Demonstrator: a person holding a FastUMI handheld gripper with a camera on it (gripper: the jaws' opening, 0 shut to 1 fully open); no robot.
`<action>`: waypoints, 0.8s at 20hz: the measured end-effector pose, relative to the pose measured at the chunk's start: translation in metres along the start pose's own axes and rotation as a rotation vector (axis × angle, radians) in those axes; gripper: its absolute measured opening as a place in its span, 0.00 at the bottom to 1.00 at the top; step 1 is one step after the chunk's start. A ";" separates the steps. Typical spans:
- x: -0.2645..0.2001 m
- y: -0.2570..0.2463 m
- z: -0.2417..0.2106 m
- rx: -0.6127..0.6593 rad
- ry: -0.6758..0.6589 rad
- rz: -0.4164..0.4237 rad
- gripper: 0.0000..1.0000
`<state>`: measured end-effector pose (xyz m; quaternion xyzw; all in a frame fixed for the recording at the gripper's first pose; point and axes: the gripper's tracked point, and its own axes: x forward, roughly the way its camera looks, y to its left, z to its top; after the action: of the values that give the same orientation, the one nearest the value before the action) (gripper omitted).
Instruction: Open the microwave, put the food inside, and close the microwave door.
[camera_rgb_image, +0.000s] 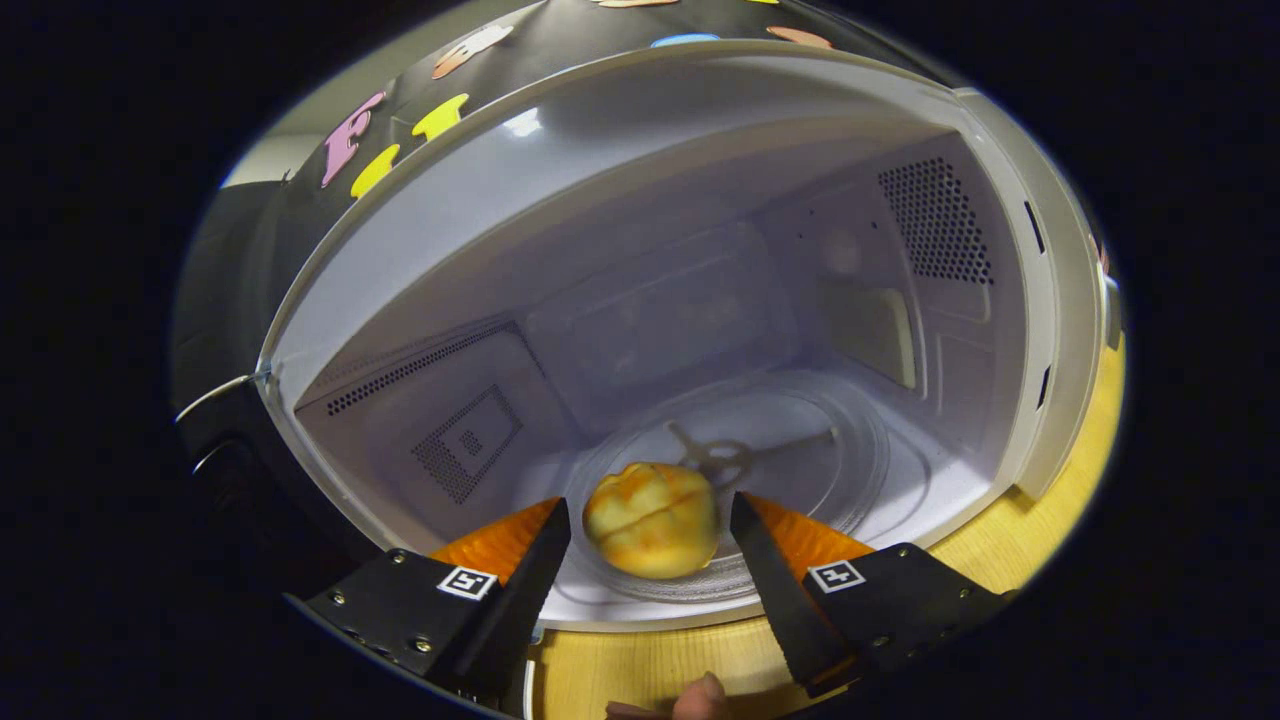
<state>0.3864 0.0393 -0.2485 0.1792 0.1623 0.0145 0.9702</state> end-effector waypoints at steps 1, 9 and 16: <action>-0.004 0.002 0.004 -0.012 -0.009 0.003 0.98; -0.103 0.026 0.038 -0.073 -0.090 0.131 0.98; -0.260 0.109 0.051 -0.239 -0.188 0.425 0.97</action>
<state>0.1599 0.1013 -0.0843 0.0942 0.0274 0.2204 0.9705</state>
